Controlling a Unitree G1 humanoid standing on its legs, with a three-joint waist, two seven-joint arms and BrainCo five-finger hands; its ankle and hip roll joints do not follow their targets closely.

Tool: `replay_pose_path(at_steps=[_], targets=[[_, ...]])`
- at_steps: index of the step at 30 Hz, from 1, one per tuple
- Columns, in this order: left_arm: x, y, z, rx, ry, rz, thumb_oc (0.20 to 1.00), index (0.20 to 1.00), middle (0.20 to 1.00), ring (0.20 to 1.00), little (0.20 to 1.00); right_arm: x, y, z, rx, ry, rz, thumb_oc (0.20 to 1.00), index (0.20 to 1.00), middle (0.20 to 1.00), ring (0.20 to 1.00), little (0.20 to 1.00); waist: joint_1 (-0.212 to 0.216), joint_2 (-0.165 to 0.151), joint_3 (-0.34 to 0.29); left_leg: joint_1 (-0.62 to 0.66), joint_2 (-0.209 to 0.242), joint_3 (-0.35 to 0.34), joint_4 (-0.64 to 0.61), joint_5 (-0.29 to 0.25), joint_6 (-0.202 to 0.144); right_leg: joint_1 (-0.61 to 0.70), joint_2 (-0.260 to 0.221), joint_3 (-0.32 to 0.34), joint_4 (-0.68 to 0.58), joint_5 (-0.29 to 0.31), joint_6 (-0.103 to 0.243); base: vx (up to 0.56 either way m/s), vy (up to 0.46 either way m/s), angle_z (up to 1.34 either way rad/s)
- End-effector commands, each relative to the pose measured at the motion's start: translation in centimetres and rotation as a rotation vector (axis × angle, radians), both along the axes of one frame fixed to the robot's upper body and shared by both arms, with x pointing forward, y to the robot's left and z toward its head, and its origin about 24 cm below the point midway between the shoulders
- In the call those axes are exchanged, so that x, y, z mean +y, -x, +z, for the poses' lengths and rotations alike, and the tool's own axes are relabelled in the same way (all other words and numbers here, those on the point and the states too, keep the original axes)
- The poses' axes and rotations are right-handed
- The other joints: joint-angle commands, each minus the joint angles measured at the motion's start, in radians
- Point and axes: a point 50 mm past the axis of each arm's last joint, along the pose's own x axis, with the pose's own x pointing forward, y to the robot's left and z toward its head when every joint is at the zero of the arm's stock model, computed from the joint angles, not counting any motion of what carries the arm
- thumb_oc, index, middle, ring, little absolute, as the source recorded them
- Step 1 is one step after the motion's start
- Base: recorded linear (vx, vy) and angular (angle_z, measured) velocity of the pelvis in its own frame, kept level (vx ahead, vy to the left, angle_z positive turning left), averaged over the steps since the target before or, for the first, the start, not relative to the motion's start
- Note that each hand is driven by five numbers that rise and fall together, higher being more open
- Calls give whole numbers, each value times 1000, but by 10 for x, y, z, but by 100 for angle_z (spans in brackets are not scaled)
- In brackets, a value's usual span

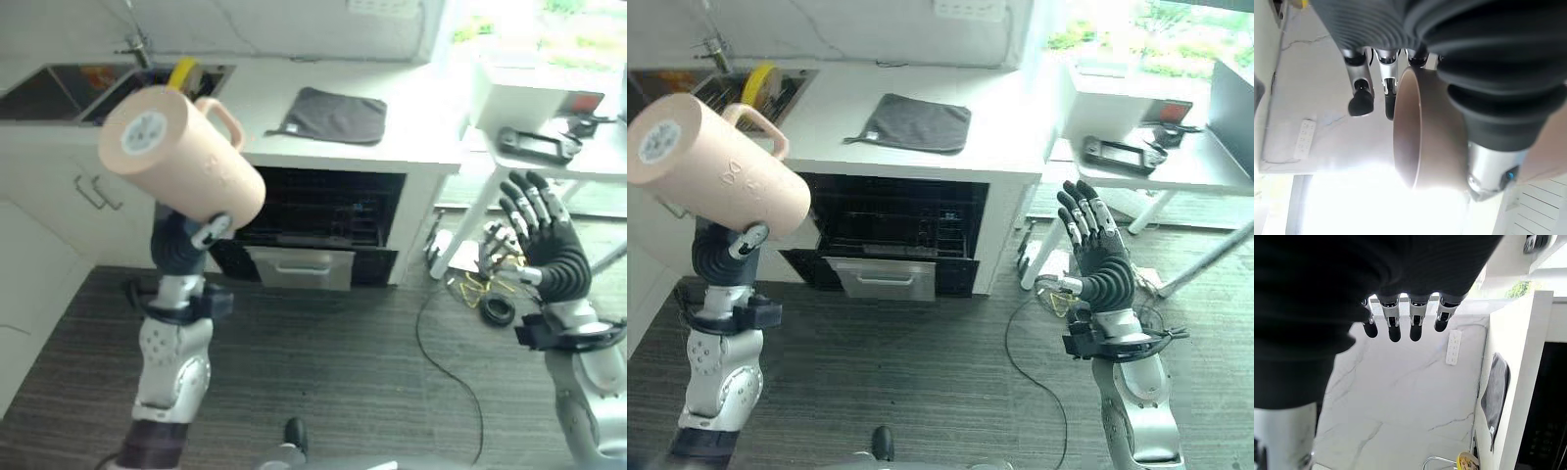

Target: Place the dishes in the dishwasher.

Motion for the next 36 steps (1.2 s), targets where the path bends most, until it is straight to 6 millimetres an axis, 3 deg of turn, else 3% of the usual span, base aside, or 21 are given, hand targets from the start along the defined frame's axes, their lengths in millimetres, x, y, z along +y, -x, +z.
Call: replay_pose_path(at_steps=[1, 3, 5, 8, 11, 14, 16, 21, 23, 25, 26, 28, 30, 32, 33, 35, 36], targets=[[6, 10, 22, -98, -31, 9, 200, 200, 200, 200, 200, -2, -2, 19, -118, 33, -29, 1000, 1000, 1000, 1000, 1000, -1, 26, -26, 6, 90, -88, -87, -25, -28, -2, 62, -9, 53, 34, -65, 437, 564, 28], [5, 8, 21, -81, -28, 8, 200, 200, 200, 200, 200, 1, -4, 15, -94, 34, -21, 1000, 1000, 1000, 1000, 1000, 0, 31, -27, 23, 70, -93, -89, -39, -8, -39, 58, -15, 153, 80, -70, 306, 391, 31], [6, 9, 21, -79, -30, 30, 200, 200, 200, 200, 200, 8, -8, 13, -84, 63, 13, 1000, 1000, 1000, 1000, 1000, 0, 37, -19, 37, 72, -73, -89, -53, -6, -106, 74, -28, 182, 69, -77, 165, 203, 2], [7, 9, 24, -85, -40, 28, 200, 200, 200, 200, 200, 6, -13, 16, -87, 45, 24, 1000, 1000, 1000, 1000, 1000, 8, 28, -8, 41, 75, -50, -89, -63, -14, -106, 136, -78, 44, 18, -83, 131, -15, -45], [9, 10, 25, -97, -45, 42, 200, 200, 200, 200, 200, 5, -15, 18, -99, 34, 45, 1000, 1000, 1000, 1000, 1000, 11, 21, 2, 59, 96, -3, -89, -79, -34, -106, 149, -146, -137, 36, -76, 94, -145, -39], [7, 12, 24, -96, -52, 32, 200, 200, 200, 200, 200, 6, -13, 17, -99, 25, 42, 1000, 1000, 1000, 1000, 1000, -12, 15, -1, 77, 92, -1, -89, -101, -35, -107, 179, -90, -258, 80, -68, 150, -175, -18], [2, 10, 22, -86, -62, 17, 200, 200, 200, 200, 200, 6, -12, 14, -91, 16, 25, 1000, 1000, 1000, 1000, 1000, -39, 19, -5, 97, 85, -36, -89, -117, -25, -113, 207, -3, -260, 75, -71, 211, -254, 26], [0, 8, 18, -49, -33, 7, 200, 200, 200, 200, 200, 6, -13, 15, -84, 3, 4, 1000, 1000, 1000, 1000, 1000, -53, 30, -27, 120, 93, -31, -89, -126, -36, -72, 237, 11, -309, 58, -95, 171, -326, 33], [0, 7, 18, -35, -13, -4, 200, 200, 200, 200, 200, 5, -16, 18, -81, -5, -3, 1000, 1000, 1000, 1000, 1000, -57, 41, -29, 133, 108, -12, -87, -111, -56, -63, 249, 10, -315, 50, -109, 144, -350, -5], [0, 7, 17, -35, -6, -3, 200, 200, 200, 200, 200, 5, -17, 19, -79, -2, -1, 1000, 1000, 1000, 1000, 1000, -59, 44, -26, 130, 111, -2, -54, -114, -63, -62, 251, 14, -315, 49, -115, 65, -225, -9], [1, 9, 18, -42, 4, -6, 200, 200, 200, 200, 200, 4, -20, 23, -85, 14, -2, 1000, 1000, 1000, 1000, 1000, -64, 43, -16, 88, 112, 20, 78, -143, -71, -62, 245, 21, -315, 49, -130, 38, -224, -6], [2, 11, 17, -42, 27, -20, 200, 200, 200, 200, 200, 1, -20, 24, -88, 34, -10, 1000, 1000, 1000, 1000, 1000, -68, 48, 2, 6, 119, 12, 274, -132, -87, -60, 250, 29, -315, 48, -155, 30, -192, 8], [2, 13, 15, -44, 45, -45, 200, 200, 200, 200, 200, -1, -20, 26, -100, 48, -13, 1000, 1000, 1000, 1000, 1000, -68, 54, 17, -48, 130, -7, 345, -114, -95, -56, 253, 33, -312, 45, -166, 30, -16, 11], [-1, 15, 15, -62, 45, -61, 200, 200, 200, 200, 200, -1, -21, 28, -114, 52, -12, 1000, 1000, 1000, 1000, 1000, -74, 58, 26, -47, 167, 15, 263, -96, -103, -44, 244, 32, -312, 36, -159, 117, 198, 8], [-2, 16, 15, -73, 58, -66, 200, 200, 200, 200, 200, 0, -21, 30, -118, 65, -7, 1000, 1000, 1000, 1000, 1000, -82, 66, 23, -14, 197, 30, 134, -79, -109, -37, 233, 30, -315, 27, -147, 204, 379, 3], [-1, 17, 14, -81, 74, -62, 200, 200, 200, 200, 200, -3, -18, 30, -116, 83, -2, 1000, 1000, 1000, 1000, 1000, -89, 80, 16, 30, 232, 14, -55, -11, -128, -27, 229, 46, -315, 9, -133, 207, 387, 8], [-1, 17, 13, -82, 82, -61, 200, 200, 200, 200, 200, -4, -16, 29, -115, 89, 1, 1000, 1000, 1000, 1000, 1000, -89, 84, 14, 28, 249, -11, -89, 10, -138, -22, 230, 57, -315, 2, -131, 194, 383, 4]])
